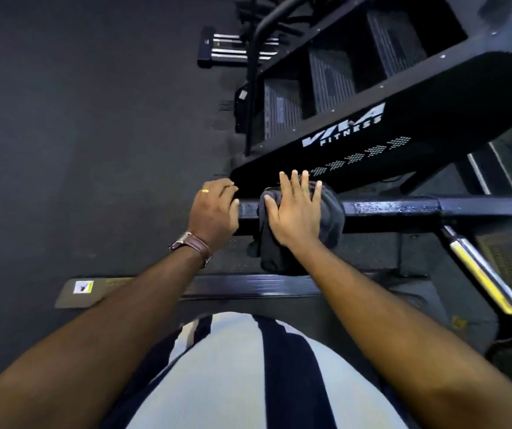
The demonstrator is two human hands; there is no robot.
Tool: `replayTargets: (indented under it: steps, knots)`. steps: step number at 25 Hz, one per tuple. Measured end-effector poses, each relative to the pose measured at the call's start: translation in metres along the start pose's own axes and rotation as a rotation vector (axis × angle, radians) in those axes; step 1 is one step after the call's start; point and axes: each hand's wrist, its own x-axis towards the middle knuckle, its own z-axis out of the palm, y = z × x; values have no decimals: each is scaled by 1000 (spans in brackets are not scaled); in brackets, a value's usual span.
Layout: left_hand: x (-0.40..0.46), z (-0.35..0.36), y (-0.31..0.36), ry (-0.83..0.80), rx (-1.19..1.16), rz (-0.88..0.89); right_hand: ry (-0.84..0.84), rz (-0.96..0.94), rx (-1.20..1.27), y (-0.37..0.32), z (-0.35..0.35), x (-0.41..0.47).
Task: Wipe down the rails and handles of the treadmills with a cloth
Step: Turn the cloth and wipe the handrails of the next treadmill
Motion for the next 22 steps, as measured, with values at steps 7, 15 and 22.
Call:
replayTargets:
  steps: [7,15,22]
  knots:
    - [-8,-9,-32,37,-351,-197,-36,-275,-75,-20,5,7]
    - [-30,-1,-50,168,-980,-915,-40,-353,-116,-57,9,0]
    - [-28,-3,-56,211,-1223,-1101,-507,-193,-54,-123,16,70]
